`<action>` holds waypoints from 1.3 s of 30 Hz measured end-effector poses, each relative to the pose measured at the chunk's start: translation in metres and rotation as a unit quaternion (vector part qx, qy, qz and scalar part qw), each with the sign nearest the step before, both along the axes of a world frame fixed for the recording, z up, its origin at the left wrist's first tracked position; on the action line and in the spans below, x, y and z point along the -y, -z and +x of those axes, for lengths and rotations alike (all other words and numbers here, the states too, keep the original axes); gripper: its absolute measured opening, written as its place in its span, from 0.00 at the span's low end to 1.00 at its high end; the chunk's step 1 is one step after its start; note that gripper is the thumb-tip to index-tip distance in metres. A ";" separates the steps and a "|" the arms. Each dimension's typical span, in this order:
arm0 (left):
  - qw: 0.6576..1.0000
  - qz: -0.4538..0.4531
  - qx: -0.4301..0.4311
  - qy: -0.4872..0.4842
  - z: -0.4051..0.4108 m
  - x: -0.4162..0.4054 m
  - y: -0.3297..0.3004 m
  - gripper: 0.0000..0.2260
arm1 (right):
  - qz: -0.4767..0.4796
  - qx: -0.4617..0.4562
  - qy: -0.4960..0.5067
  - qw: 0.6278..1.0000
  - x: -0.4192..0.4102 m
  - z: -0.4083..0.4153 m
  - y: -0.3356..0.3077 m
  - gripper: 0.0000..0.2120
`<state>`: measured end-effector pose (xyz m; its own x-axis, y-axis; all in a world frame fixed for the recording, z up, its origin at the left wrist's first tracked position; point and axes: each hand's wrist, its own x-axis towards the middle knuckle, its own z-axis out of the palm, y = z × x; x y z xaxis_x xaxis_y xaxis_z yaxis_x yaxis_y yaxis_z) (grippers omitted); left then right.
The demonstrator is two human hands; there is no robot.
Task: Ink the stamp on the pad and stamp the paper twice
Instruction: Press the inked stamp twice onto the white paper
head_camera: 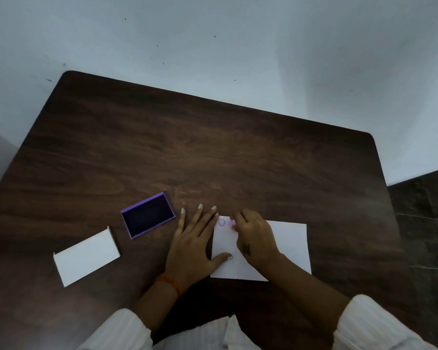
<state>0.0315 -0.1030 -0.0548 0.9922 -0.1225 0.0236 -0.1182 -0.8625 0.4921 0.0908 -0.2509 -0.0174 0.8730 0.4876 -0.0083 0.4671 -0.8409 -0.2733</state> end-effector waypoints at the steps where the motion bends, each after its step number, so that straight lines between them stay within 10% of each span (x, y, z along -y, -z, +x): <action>1: 1.000 0.002 -0.001 -0.001 0.000 0.000 0.000 0.39 | 0.000 0.004 -0.001 1.000 0.001 0.000 0.001 0.13; 14: 1.000 0.001 -0.005 0.010 -0.002 -0.001 -0.006 0.39 | 0.010 -0.030 -0.016 0.999 0.003 0.002 -0.004 0.08; 19: 1.000 0.019 0.005 0.009 -0.004 -0.002 -0.009 0.42 | 0.224 -0.085 0.127 0.963 0.011 -0.003 -0.018 0.04; 25: 0.999 -0.041 -0.004 -0.027 -0.010 -0.009 -0.020 0.43 | 0.520 -0.295 0.384 0.704 0.014 -0.030 -0.045 0.08; 32: 0.987 -0.111 0.018 -0.114 -0.053 -0.024 -0.018 0.34 | 0.688 -0.447 0.409 0.399 0.022 -0.063 -0.048 0.08; 39: 0.976 -0.114 -0.002 -0.185 -0.061 -0.023 -0.016 0.19 | 0.714 -0.464 0.407 0.331 0.021 -0.080 -0.046 0.14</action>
<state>-0.0296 -0.0797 -0.0386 0.9679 0.2514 0.0041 0.1824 -0.7133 0.6767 0.0108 -0.2720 0.0281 0.6644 0.1790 -0.7256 -0.5972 0.7108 -0.3716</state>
